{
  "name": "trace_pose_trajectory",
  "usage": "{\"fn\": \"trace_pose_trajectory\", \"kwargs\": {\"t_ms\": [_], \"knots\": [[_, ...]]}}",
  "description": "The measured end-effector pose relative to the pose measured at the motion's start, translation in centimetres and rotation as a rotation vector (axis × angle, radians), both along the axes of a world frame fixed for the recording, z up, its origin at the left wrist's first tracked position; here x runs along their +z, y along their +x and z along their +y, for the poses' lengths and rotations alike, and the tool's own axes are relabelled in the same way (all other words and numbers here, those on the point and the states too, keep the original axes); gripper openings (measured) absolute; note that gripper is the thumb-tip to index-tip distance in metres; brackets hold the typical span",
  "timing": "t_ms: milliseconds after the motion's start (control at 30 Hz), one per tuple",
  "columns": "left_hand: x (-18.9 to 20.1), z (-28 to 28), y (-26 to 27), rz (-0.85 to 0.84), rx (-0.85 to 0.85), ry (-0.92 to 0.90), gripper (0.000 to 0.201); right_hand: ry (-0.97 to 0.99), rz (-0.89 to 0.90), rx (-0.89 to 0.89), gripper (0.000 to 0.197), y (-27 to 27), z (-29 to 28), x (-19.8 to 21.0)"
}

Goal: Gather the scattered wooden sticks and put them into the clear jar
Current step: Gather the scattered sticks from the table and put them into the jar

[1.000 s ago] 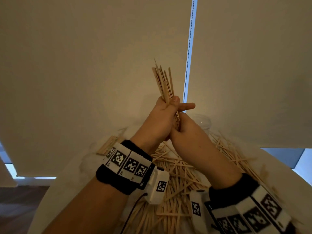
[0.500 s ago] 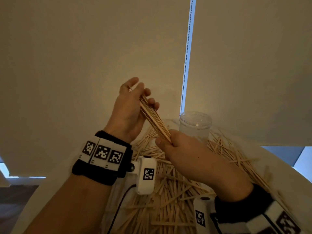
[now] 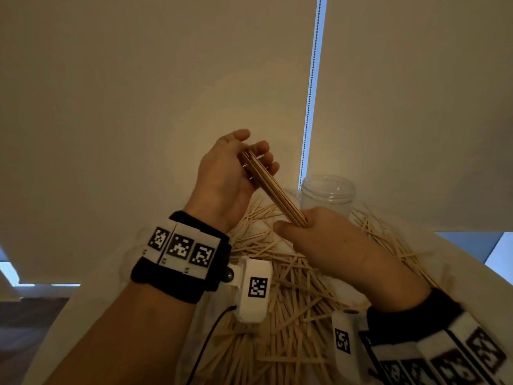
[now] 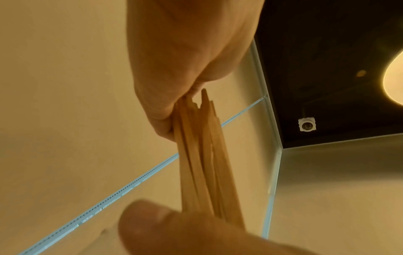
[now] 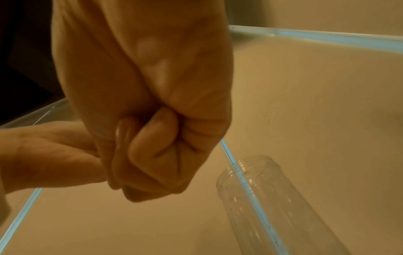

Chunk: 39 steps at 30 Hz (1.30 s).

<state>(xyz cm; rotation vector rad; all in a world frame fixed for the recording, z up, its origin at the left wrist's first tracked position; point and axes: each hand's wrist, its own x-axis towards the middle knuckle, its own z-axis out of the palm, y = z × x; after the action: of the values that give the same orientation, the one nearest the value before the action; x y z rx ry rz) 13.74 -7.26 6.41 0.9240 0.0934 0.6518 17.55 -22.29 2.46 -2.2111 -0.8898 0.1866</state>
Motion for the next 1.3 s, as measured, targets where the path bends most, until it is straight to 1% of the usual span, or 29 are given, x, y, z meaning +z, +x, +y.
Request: {"fn": "trace_pose_trajectory", "kwargs": {"t_ms": [67,133,233,300,333,367,467,567,600,633,733,800,833,867,900,967,1033,1100,1167,1233,1300], "knots": [[0.0,-0.9,0.0,0.002,-0.023,0.053,0.023,0.079,0.028,0.004,0.039,-0.1,0.1,0.2],[-0.2,-2.3,0.1,0.017,-0.07,0.112,0.026,0.11,0.044,0.003,0.041,0.0,0.1,0.3],[-0.4,-2.5,0.0,-0.028,-0.108,0.073,0.024,0.099,0.032,-0.036,0.043,0.6,-0.2,0.3],[-0.4,-1.6,-0.2,-0.025,-0.094,0.083,0.032,0.049,0.011,-0.036,0.043,1.0,-0.5,0.2],[-0.4,-1.4,-0.1,-0.001,-0.071,0.132,0.038,0.009,-0.002,-0.025,0.042,1.1,-0.7,0.2],[-0.4,-1.3,-0.1,0.034,-0.048,0.208,0.039,-0.026,-0.009,-0.011,0.04,1.1,-0.9,0.2],[-0.9,-2.1,0.3,0.132,0.002,0.446,0.024,-0.044,-0.013,0.019,0.038,1.0,-0.7,0.1],[-1.7,-2.4,0.6,0.158,-0.006,0.573,0.017,-0.029,-0.015,-0.003,0.041,1.2,-0.4,0.0],[-1.7,-2.3,0.6,0.15,-0.021,0.584,0.013,-0.023,-0.017,-0.014,0.042,1.3,-0.4,0.0],[-1.6,-2.3,0.5,0.142,-0.026,0.566,0.015,-0.02,-0.024,-0.024,0.043,1.3,-0.5,0.0],[-1.0,-1.8,0.3,0.188,0.014,0.451,0.036,-0.021,-0.059,-0.019,0.044,1.3,-0.5,0.1],[-0.8,-1.8,0.1,0.265,-0.067,0.477,0.041,-0.018,-0.087,-0.003,0.037,1.1,-0.4,0.1],[-0.9,-2.1,0.0,0.296,-0.123,0.522,0.042,-0.006,-0.111,-0.004,0.029,1.1,-0.4,0.0],[-1.1,-2.3,0.0,0.325,-0.145,0.58,0.041,0.007,-0.133,-0.012,0.02,1.1,-0.4,-0.1],[-1.3,-2.4,0.1,0.354,-0.129,0.646,0.042,0.017,-0.145,-0.025,0.013,1.1,-0.4,-0.1],[-1.7,-2.2,0.2,0.413,-0.059,0.786,0.044,0.011,-0.155,-0.055,0.011,1.3,-0.6,-0.1],[-2.1,-1.6,0.2,0.457,0.0,0.912,0.047,-0.037,-0.181,-0.083,0.019,1.4,-0.7,0.0],[-2.5,-1.3,0.3,0.449,0.067,0.99,0.051,-0.094,-0.197,-0.085,0.027,1.4,-0.7,0.0],[-2.8,-1.5,0.5,0.405,0.134,0.986,0.057,-0.136,-0.23,-0.069,0.034,1.1,-0.8,-0.1],[-2.8,-1.5,0.7,0.373,0.21,0.949,0.059,-0.14,-0.313,-0.101,0.038,1.0,-1.1,0.1],[-2.6,-0.8,0.7,0.335,0.306,0.882,0.056,-0.132,-0.416,-0.157,0.036,1.2,-1.8,0.8]]}}
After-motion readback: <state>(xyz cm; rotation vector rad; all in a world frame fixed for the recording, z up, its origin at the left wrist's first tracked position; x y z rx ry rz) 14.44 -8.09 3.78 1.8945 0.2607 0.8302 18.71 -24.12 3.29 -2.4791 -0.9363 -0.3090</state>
